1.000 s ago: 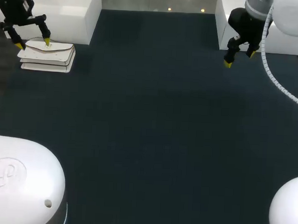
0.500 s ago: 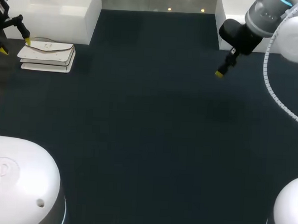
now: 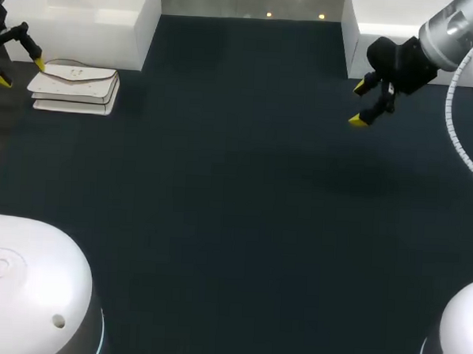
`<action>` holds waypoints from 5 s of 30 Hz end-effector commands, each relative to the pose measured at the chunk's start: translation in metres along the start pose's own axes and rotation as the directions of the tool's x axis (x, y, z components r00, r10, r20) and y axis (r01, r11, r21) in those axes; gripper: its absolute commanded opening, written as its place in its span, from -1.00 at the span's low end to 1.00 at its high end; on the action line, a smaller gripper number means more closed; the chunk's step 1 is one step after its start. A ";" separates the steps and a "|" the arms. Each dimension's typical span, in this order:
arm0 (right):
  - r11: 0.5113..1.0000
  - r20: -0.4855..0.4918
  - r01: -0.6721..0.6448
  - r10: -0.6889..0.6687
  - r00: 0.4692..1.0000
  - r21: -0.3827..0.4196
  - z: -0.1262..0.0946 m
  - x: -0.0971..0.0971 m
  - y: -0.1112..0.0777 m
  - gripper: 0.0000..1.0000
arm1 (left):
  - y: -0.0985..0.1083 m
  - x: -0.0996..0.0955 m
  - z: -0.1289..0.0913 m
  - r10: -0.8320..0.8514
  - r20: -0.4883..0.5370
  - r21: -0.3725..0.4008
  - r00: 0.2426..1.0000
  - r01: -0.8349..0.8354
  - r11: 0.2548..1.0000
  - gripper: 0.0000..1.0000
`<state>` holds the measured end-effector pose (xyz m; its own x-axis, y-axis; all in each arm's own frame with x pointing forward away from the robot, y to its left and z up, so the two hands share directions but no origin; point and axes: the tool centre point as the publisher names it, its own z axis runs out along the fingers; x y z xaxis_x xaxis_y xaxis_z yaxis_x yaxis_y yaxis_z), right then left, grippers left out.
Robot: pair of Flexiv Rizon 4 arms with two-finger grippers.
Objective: Pick up the bag, open it, inspect its contents, close it, and place it on the opposite side
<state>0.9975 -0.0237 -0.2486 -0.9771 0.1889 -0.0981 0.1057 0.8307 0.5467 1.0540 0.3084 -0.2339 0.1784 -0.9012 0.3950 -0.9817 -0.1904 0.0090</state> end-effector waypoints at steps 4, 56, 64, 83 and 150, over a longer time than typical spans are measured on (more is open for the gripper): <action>0.978 -0.041 0.196 -0.200 0.979 -0.075 0.027 0.007 0.013 1.00 | -0.036 -0.021 0.000 0.022 -0.125 0.016 0.992 -0.020 1.000 1.00; 0.994 -0.070 0.099 -0.102 0.992 -0.046 0.081 -0.031 -0.002 1.00 | -0.137 -0.078 0.069 -0.073 -0.462 0.059 0.884 0.112 0.992 0.67; 0.994 -0.070 0.099 -0.102 0.992 -0.046 0.081 -0.031 -0.002 1.00 | -0.145 -0.074 0.080 -0.067 -0.491 0.045 0.869 0.103 0.994 -0.08; 0.994 -0.070 0.099 -0.102 0.992 -0.046 0.081 -0.031 -0.002 1.00 | -0.145 -0.069 0.099 -0.075 -0.513 -0.005 0.855 0.084 0.996 -1.00; 0.994 -0.070 0.099 -0.102 0.992 -0.046 0.081 -0.031 -0.002 1.00 | -0.037 0.035 0.126 0.042 -0.519 -0.192 0.854 -0.164 0.968 -0.19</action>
<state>1.0423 0.0110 -0.3133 -0.9931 0.0674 -0.0954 0.0008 0.8208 0.5712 1.0938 0.2323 -0.3348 0.0746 -0.5789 0.8120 -0.9902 -0.1392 -0.0083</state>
